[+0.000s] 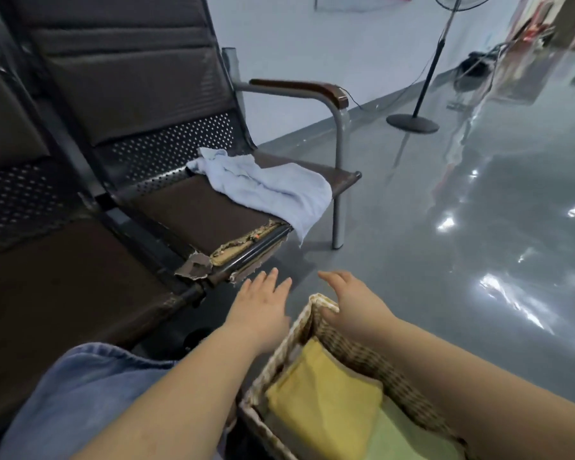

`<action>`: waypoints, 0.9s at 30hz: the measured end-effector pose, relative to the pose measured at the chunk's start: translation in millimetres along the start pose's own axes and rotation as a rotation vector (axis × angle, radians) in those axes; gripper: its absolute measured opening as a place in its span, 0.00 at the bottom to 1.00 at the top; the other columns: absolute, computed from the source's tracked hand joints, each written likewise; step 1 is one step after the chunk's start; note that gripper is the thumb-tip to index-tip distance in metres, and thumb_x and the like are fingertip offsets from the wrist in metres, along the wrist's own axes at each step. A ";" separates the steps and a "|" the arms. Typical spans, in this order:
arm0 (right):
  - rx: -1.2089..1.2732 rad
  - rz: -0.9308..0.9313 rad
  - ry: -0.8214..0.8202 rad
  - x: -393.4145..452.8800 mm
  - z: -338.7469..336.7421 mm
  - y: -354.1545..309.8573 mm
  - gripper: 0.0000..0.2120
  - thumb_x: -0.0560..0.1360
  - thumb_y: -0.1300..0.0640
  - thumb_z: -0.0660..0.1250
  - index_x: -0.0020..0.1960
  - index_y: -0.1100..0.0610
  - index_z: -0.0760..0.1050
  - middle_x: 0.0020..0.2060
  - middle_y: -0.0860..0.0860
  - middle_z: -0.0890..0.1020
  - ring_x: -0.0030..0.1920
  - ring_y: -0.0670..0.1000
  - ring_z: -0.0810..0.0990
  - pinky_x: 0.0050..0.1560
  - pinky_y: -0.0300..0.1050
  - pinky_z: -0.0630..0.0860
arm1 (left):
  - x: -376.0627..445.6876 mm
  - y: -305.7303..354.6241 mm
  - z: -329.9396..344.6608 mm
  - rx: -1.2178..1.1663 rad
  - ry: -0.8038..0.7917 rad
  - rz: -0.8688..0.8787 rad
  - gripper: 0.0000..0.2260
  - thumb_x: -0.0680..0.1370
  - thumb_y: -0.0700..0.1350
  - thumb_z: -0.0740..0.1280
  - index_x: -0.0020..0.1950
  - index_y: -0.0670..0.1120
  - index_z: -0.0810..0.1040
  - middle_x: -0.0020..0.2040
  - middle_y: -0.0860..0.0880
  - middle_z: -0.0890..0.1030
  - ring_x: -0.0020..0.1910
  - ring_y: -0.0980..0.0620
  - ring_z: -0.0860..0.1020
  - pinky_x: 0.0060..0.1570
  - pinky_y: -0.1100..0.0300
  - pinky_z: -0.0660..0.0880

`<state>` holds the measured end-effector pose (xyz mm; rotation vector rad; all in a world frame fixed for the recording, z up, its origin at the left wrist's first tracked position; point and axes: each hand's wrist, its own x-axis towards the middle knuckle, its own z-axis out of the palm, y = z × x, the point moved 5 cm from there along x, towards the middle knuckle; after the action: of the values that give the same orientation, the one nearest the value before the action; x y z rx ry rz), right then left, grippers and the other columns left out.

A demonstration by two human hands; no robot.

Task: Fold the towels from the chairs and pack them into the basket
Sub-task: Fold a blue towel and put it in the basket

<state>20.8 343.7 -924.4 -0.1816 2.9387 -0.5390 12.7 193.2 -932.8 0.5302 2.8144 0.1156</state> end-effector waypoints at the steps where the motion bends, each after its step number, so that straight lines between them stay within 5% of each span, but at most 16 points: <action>1: -0.005 -0.006 0.004 9.2 -4.7 -3.5 0.30 0.78 0.51 0.62 0.77 0.50 0.55 0.73 0.50 0.61 0.71 0.53 0.63 0.65 0.46 0.66 | 3.5 -7.4 -4.2 -0.003 0.000 -0.020 0.29 0.82 0.52 0.54 0.79 0.49 0.44 0.79 0.46 0.42 0.77 0.46 0.42 0.75 0.50 0.43; 12: -0.068 -0.007 0.004 124.2 -14.8 -18.8 0.27 0.79 0.48 0.59 0.75 0.51 0.57 0.72 0.51 0.63 0.71 0.55 0.63 0.66 0.50 0.66 | 76.7 -79.0 -23.1 -0.095 0.099 -0.129 0.26 0.83 0.53 0.51 0.79 0.49 0.48 0.79 0.47 0.45 0.77 0.48 0.45 0.75 0.51 0.43; 22: -0.117 0.039 0.080 220.9 -18.3 -8.7 0.24 0.81 0.47 0.56 0.74 0.54 0.60 0.74 0.52 0.61 0.74 0.53 0.59 0.70 0.50 0.62 | 171.0 -80.2 -32.1 -0.248 0.182 -0.073 0.24 0.83 0.56 0.50 0.78 0.55 0.49 0.79 0.49 0.50 0.77 0.48 0.50 0.75 0.49 0.47; 27: 0.046 0.033 0.197 231.7 -12.9 -1.2 0.16 0.79 0.50 0.61 0.63 0.56 0.72 0.63 0.52 0.73 0.66 0.53 0.66 0.61 0.43 0.63 | 188.8 -83.7 -41.2 -0.224 0.249 -0.138 0.20 0.82 0.57 0.51 0.73 0.55 0.62 0.69 0.46 0.63 0.68 0.45 0.60 0.68 0.48 0.57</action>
<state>-208.7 313.3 -940.7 -0.0781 3.1095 -0.6538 -196.9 183.7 -951.7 0.2866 3.0125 0.4946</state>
